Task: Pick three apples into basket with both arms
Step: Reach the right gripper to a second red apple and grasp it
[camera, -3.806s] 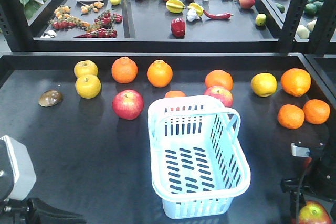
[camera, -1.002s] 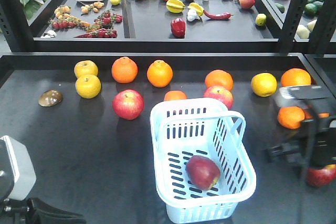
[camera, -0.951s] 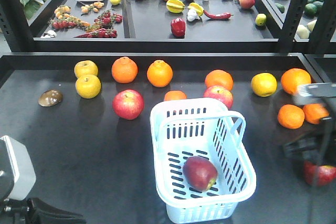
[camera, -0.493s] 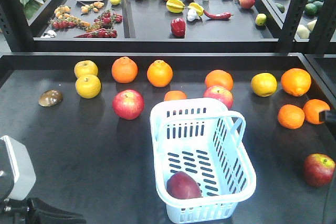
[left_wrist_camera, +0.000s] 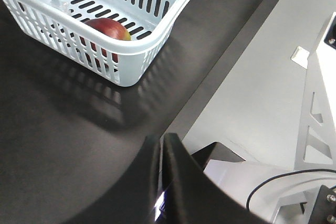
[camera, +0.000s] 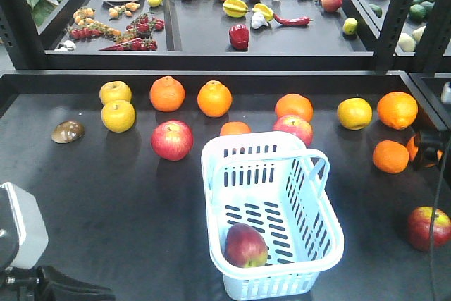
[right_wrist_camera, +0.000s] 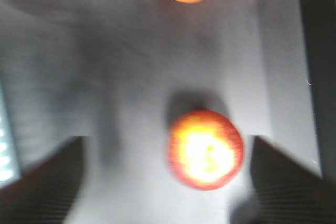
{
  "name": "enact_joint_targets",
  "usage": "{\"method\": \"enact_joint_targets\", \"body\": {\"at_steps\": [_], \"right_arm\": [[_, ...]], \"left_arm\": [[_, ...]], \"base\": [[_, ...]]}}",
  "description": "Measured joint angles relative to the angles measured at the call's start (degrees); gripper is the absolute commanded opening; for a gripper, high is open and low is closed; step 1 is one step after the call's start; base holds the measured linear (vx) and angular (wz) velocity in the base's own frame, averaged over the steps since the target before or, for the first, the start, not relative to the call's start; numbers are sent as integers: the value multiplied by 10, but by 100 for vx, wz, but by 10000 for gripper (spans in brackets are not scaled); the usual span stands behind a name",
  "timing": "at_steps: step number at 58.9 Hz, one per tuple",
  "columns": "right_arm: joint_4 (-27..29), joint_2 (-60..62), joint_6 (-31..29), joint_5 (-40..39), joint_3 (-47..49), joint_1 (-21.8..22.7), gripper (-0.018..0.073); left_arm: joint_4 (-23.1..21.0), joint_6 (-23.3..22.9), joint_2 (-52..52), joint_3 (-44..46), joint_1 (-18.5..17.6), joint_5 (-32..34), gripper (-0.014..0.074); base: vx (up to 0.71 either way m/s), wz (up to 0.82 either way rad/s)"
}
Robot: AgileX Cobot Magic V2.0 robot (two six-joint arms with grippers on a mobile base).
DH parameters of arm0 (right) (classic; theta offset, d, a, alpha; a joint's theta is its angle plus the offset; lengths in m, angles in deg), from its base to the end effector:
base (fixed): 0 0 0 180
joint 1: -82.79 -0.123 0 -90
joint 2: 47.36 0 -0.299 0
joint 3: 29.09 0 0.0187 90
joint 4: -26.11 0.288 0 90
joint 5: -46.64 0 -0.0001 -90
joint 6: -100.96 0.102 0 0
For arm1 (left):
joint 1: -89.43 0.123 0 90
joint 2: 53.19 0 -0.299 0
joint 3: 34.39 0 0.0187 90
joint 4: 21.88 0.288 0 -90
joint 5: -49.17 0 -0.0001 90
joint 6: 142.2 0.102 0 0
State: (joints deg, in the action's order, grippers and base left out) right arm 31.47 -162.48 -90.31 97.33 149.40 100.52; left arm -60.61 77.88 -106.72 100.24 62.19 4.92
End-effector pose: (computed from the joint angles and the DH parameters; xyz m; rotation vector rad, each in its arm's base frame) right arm 0.3977 -0.1194 0.1821 0.2382 2.8979 0.0303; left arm 0.1336 -0.1189 0.2712 0.9665 2.1700 -0.6787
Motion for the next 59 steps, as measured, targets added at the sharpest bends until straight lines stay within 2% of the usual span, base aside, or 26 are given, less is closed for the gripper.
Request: {"method": "enact_joint_targets", "body": {"at_steps": [6, 12, 44, 54, 59], "right_arm": [[-41, -28, 28, -1, 0, 0, 674], [-59, -54, 45, -7, 0, 0, 658], [-62, -151, 50, -21, 3, 0, 594], [-54, -154, 48, -19, 4, 0, 473], [-47, -154, 33, -15, 4, 0, 340]], "left_arm": [[0, 0, 0, 0, 0, 0, -6], [0, 0, 0, 0, 0, 0, -6], [0, 0, 0, 0, 0, 0, -6], [0, 0, 0, 0, 0, 0, -6], [0, 0, 0, 0, 0, 0, -6]], "base": [[0, 0], [0, 0], [0, 0], [0, 0], [0, 0]]}}
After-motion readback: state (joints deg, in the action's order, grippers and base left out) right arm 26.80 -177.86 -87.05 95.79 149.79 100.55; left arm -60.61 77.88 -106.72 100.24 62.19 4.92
